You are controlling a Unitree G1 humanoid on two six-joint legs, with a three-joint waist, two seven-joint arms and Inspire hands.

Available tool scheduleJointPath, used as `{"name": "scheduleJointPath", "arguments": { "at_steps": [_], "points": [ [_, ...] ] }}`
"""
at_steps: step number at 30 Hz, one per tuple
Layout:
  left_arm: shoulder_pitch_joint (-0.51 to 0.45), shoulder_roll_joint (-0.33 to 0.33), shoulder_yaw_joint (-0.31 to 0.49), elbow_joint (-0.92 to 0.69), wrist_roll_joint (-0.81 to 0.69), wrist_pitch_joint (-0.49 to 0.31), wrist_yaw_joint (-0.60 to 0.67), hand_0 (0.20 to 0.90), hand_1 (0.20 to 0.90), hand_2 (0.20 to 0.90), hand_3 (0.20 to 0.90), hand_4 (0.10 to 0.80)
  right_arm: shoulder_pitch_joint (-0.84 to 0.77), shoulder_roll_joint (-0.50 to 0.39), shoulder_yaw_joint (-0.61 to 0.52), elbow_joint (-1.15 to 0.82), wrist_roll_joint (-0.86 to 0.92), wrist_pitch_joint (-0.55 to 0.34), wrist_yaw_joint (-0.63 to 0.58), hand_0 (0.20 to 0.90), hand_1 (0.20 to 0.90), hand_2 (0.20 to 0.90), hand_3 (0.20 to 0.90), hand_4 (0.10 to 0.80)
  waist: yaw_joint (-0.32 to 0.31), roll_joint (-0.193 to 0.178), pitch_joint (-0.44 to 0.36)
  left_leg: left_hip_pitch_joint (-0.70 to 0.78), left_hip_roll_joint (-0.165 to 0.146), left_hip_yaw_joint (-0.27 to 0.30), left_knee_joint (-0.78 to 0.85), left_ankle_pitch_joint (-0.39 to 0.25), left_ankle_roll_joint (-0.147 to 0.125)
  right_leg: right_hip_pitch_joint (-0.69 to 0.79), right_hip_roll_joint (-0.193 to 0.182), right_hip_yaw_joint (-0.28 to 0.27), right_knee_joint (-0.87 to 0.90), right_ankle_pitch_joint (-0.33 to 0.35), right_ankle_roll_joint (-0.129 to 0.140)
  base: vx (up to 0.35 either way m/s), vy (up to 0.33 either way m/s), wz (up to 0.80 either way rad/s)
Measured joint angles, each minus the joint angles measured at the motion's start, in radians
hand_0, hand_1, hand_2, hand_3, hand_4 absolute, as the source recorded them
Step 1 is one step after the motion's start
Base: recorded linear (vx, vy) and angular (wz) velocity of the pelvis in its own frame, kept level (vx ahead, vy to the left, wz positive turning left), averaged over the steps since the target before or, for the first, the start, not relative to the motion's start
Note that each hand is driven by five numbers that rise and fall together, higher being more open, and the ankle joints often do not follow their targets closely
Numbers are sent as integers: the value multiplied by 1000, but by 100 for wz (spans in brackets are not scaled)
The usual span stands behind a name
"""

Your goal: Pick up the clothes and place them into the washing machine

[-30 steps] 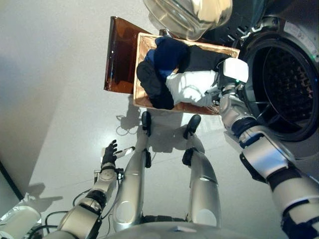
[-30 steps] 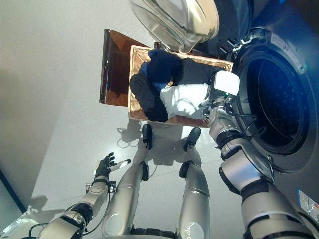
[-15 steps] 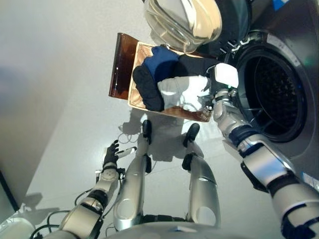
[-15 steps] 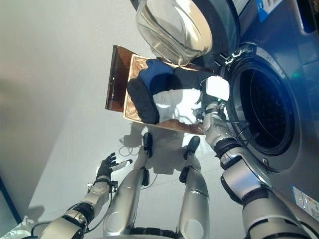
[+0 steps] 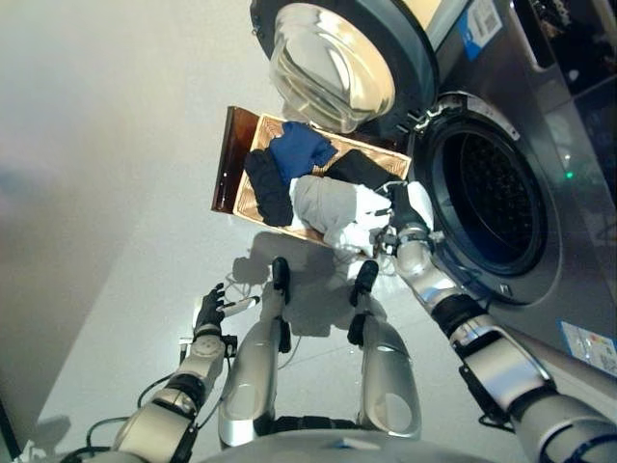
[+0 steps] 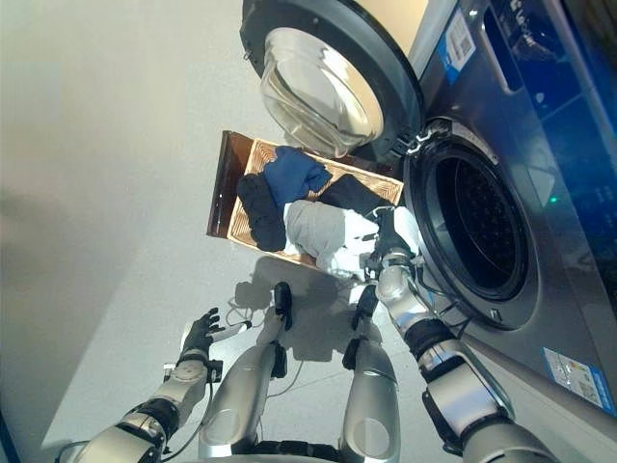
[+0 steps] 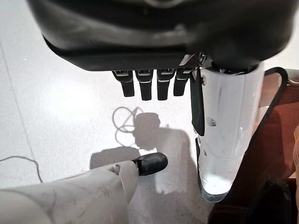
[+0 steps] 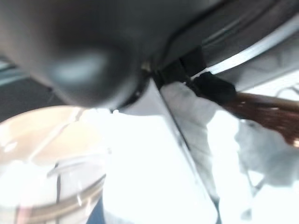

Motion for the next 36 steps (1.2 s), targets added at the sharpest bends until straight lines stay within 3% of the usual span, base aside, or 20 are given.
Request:
{"name": "scheduleJointPath", "arguments": {
  "at_steps": [4,22,36],
  "points": [
    [12,1,1,0,6,0,-8,900,900,900,900,800,37,34,-42,2,126,-12,19,200,200,200,200,300,-19,0,0,10,-2,14,-15,0,1,3,0,6,-8,5,8,9,9,-4],
    [18,1,1,1,20,1,-20,900,900,900,900,800,37,45,-72,4,315,-77,42,200,200,200,200,300,-22,1,-2,26,-15,17,-16,-9,11,24,-10,10,-22,16,8,0,0,0],
    [21,-1,0,23,14,2,-49,900,900,900,900,800,43,91,-181,50,667,-159,109,200,200,200,200,300,-23,-1,-35,23,-16,17,-14,-14,13,23,-12,10,-24,16,9,0,0,0]
  ]
}}
